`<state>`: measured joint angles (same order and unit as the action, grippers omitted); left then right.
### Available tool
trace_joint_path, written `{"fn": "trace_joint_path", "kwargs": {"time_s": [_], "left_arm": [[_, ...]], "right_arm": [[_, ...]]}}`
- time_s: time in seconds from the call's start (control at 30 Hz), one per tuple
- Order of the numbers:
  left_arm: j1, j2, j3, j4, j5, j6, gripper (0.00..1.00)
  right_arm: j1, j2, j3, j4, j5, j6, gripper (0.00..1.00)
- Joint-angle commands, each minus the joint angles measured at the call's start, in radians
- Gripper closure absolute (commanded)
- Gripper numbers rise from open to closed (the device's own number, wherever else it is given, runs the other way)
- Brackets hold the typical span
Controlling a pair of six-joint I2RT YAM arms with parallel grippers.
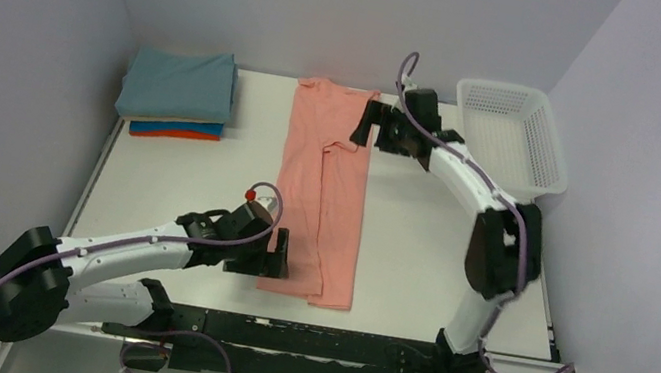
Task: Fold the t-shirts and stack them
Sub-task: Grab the bottom of the folded rectangular tshirt with both arms
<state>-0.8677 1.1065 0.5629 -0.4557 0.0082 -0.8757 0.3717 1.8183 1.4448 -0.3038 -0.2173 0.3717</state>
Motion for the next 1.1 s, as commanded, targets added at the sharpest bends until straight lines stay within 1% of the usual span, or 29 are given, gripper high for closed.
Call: {"fn": "trace_joint_path", "kwargs": {"time_s": [0.0,0.1,0.13,0.2,0.33,0.47,0.57,0.6,0.7,0.8,0.87,0.97,1.03,1.07], "left_arm": [[-0.001,0.009,-0.037,-0.029,-0.036,-0.011,0.09],[0.0,0.034,-0.044,0.003,-0.044,-0.011,0.2],[0.001,0.044,-0.046,0.014,-0.04,-0.01,0.25],[0.003,0.066,-0.043,0.024,-0.03,-0.003,0.33],[0.004,0.102,-0.049,0.041,-0.011,0.001,0.54],[0.004,0.129,-0.054,0.037,0.016,-0.003,0.79],[0.006,0.123,-0.064,0.033,0.017,-0.001,0.97],[0.005,0.122,-0.066,0.04,0.021,0.0,1.0],[0.005,0.12,-0.063,0.031,0.025,0.001,1.0],[0.005,0.11,-0.064,0.024,0.027,0.0,1.0],[0.006,0.102,-0.068,0.019,0.031,-0.002,1.0],[0.005,0.092,-0.075,0.01,0.037,-0.01,1.0],[0.005,0.082,-0.08,0.009,0.045,-0.016,1.0],[0.005,0.077,-0.085,0.009,0.051,-0.02,1.0]], "right_arm": [[0.121,-0.222,-0.326,0.003,0.148,0.059,0.0],[0.183,-0.349,-0.507,0.015,0.137,0.137,0.0],[0.196,-0.382,-0.551,0.006,0.135,0.153,0.0],[0.219,-0.442,-0.621,-0.022,0.13,0.18,0.0],[0.275,-0.521,-0.714,-0.079,0.105,0.228,0.04],[0.33,-0.598,-0.815,-0.111,0.037,0.285,0.09],[0.372,-0.632,-0.871,-0.113,0.019,0.332,0.15],[0.386,-0.634,-0.885,-0.111,0.012,0.343,0.16],[0.41,-0.62,-0.921,-0.072,0.006,0.376,0.21],[0.433,-0.59,-0.943,0.017,-0.037,0.407,0.29],[0.451,-0.559,-0.942,0.042,-0.052,0.419,0.36],[0.478,-0.529,-0.934,0.027,-0.057,0.433,0.46],[0.492,-0.534,-0.935,-0.003,-0.047,0.448,0.5],[0.499,-0.542,-0.94,-0.022,-0.043,0.456,0.5]]}}
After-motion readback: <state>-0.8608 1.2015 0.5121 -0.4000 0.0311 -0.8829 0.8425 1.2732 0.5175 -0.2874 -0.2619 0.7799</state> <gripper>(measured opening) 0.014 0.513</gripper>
